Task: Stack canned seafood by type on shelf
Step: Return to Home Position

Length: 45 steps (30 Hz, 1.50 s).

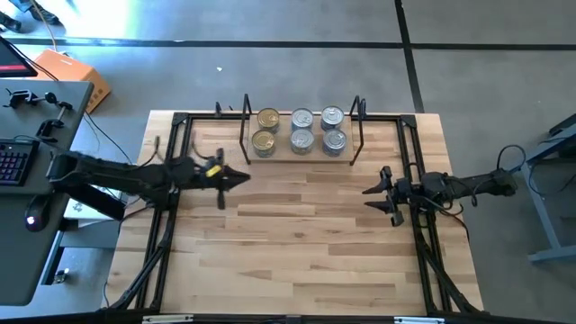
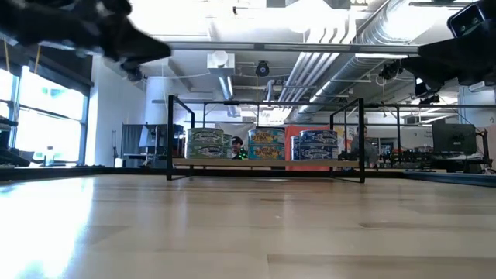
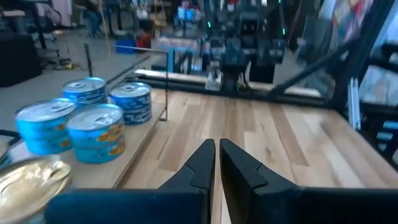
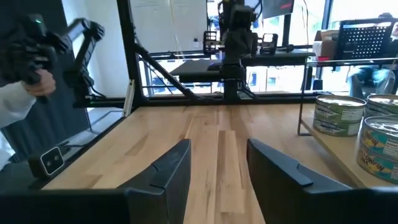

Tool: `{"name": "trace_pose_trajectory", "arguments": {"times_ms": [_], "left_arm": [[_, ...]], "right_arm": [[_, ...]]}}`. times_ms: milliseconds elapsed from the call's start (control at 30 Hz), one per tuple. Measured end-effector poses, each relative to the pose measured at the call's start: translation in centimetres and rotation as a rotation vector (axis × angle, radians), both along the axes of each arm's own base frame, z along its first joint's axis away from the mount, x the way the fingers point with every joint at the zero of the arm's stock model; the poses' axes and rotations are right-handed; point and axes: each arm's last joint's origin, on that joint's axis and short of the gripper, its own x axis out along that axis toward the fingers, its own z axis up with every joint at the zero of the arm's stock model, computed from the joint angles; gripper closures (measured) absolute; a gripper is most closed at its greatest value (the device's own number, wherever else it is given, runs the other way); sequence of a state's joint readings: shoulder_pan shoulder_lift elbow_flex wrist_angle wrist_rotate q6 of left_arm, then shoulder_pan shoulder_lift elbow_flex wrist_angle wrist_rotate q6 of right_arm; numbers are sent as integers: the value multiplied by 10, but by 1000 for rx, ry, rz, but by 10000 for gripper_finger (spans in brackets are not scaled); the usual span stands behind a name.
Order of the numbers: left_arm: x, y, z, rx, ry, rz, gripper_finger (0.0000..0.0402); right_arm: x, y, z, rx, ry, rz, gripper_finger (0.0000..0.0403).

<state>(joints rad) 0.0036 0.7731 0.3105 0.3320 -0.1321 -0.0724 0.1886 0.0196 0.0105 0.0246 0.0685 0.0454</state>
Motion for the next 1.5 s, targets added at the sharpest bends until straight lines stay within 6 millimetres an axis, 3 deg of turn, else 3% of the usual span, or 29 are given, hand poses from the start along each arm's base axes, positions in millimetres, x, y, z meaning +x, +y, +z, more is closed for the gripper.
{"name": "trace_pose_trajectory", "arguments": {"times_ms": [233, 600, 867, 1200, 1500], "left_arm": [[-46, 0, -20, -24, -161, 5, 387], [-80, -2, -31, 47, -192, -76, 387], [-75, -2, -51, 63, -146, -88, 387], [-74, -3, -52, 109, -130, -103, 387], [-74, -3, -53, -5, -131, -95, 387]], "right_arm": [[0, 0, 0, -1, 0, 0, 256], [0, 0, 0, -1, 1, 1, 256], [1, 0, -2, -2, 20, 8, 256], [2, 0, -2, 19, 27, 6, 256], [2, -7, -2, 14, 25, -92, 256]]}}
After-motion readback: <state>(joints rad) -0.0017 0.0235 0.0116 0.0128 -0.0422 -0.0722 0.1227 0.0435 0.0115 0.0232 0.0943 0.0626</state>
